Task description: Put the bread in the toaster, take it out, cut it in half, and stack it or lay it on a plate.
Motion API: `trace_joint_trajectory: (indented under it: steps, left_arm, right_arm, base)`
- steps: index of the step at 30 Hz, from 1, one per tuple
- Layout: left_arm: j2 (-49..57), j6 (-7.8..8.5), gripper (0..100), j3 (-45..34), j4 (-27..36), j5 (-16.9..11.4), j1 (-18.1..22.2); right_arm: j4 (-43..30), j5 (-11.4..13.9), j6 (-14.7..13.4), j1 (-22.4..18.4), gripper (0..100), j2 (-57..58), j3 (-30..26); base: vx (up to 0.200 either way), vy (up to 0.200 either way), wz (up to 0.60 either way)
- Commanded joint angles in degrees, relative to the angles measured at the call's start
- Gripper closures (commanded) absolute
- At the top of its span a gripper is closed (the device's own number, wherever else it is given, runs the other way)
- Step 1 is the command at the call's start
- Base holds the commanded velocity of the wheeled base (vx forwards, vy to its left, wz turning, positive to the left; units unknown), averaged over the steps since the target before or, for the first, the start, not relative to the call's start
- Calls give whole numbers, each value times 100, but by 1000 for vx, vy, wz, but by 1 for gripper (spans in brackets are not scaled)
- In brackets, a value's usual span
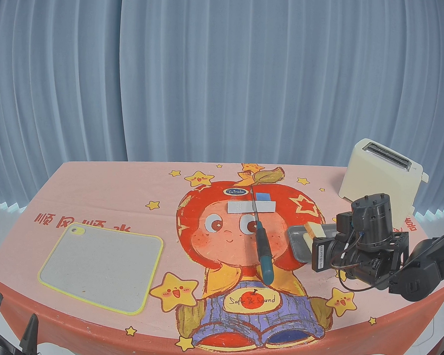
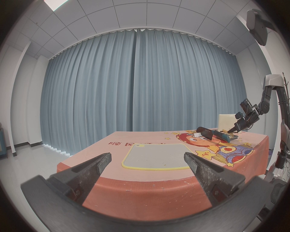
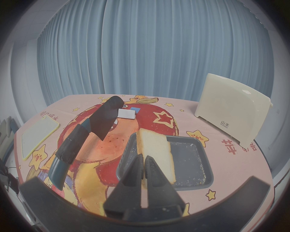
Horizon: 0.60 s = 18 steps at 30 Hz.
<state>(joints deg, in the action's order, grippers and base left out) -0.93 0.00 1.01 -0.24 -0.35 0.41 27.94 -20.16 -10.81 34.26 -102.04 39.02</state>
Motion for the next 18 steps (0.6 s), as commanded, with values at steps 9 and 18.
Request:
trace_joint_trajectory:
  steps: [9,18]
  left_arm:
    - [93,0,0,-101,-2,0,2]
    - [93,0,0,-101,-2,0,2]
  right_arm:
    - [10,4,-9,-7,100,-53,9]
    - [10,4,-17,11,100,-97,44]
  base:
    - [0,0,0]
    - [0,0,0]
